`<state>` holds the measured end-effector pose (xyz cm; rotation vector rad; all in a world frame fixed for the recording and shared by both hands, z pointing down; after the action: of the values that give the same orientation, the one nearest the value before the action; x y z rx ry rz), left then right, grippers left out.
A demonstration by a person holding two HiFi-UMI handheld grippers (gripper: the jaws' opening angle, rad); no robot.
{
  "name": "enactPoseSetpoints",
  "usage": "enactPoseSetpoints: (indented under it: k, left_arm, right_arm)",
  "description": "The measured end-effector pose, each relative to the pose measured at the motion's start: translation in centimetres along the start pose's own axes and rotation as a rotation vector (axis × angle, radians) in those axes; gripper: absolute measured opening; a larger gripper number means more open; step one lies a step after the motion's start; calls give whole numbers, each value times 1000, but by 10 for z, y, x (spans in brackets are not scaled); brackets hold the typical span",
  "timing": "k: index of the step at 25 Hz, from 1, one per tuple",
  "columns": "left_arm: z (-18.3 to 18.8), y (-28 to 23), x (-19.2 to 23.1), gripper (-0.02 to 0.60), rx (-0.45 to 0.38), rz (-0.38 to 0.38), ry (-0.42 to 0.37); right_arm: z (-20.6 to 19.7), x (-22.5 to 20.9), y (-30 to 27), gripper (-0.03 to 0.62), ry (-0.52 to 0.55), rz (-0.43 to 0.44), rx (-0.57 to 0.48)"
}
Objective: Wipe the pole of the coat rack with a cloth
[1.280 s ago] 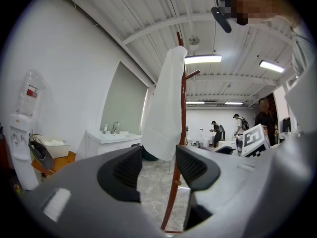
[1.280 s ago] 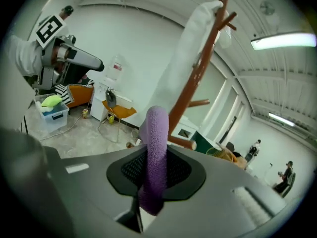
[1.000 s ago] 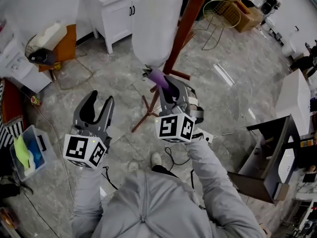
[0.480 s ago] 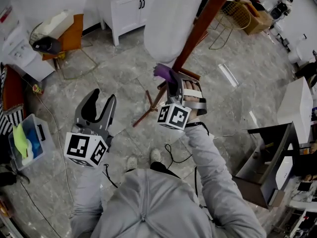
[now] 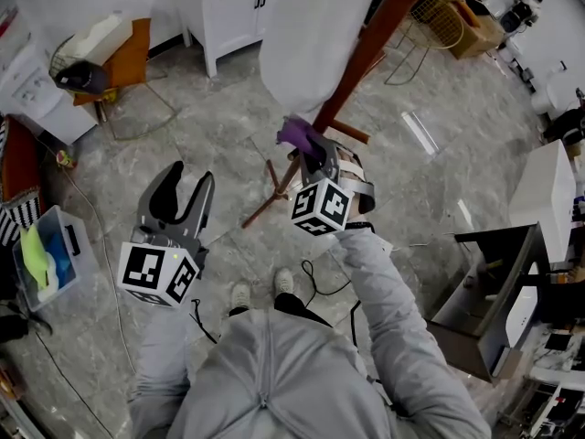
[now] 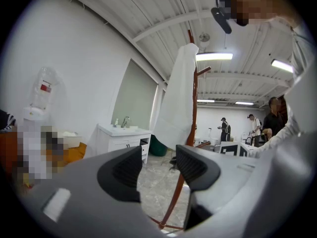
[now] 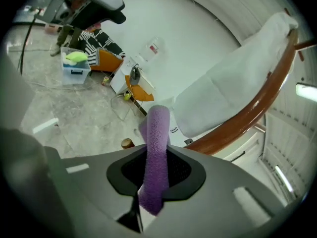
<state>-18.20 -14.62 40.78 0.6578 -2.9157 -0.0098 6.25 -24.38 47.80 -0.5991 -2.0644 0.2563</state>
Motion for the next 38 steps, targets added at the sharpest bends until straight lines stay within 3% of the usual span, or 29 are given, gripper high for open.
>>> enactPoseSetpoints:
  k: [7,24,32,38]
  left_arm:
    - [1,1,0,230,-4,3,3]
    - [9,6,-1,230,-22,-13,-9]
    - [19,6,-8,230,-38,-36,-29]
    - [27,5,-14,230,-50,-63,-48]
  right_arm:
    - [-2,13,10,54,-256,162,-45]
    - [48,30,53,54,-294,225,-186]
    - [72,33,83,54,-392,250,-305]
    - [71,43,108,54,-479,251,-337]
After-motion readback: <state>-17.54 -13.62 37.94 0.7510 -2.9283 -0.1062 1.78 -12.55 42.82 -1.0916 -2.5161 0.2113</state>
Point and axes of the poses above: the fingertips, and each gripper's own axes: y backward along the fingers, x to its left, z out of its top, the point moved 8 cm from there along y, backward along the fingers, and after that the axes turned 6 degrees about -x, right-handed, at the moved point
